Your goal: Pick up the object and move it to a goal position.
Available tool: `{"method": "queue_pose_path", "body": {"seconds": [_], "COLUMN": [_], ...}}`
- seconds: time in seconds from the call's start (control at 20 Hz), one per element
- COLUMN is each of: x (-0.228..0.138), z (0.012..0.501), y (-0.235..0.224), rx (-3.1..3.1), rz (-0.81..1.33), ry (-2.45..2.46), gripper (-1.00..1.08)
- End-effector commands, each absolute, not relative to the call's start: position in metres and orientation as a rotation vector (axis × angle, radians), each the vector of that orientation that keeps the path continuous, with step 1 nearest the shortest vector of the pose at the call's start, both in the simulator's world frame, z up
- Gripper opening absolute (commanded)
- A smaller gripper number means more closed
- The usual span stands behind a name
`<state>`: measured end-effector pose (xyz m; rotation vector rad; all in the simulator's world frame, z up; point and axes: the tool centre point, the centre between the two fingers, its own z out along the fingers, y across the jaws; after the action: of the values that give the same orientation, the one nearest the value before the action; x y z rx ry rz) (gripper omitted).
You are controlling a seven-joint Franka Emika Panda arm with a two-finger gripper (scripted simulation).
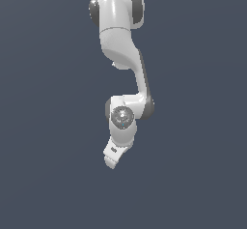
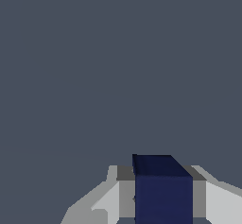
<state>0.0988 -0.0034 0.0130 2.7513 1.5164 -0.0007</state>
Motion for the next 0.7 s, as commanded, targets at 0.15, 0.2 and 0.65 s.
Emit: {"method": "queue_pose_path", "body": {"seconds": [0.15, 0.2, 0.65], "x": [0.099, 0.099, 0.102], "z": [0.019, 0.022, 0.082], "y": [-0.003, -0.003, 0.004], "rx": [2.751, 2.751, 2.751], "rz": [0.0, 0.0, -0.001], "ry": [1.516, 1.516, 1.517], "gripper": [-1.0, -1.0, -1.0]}}
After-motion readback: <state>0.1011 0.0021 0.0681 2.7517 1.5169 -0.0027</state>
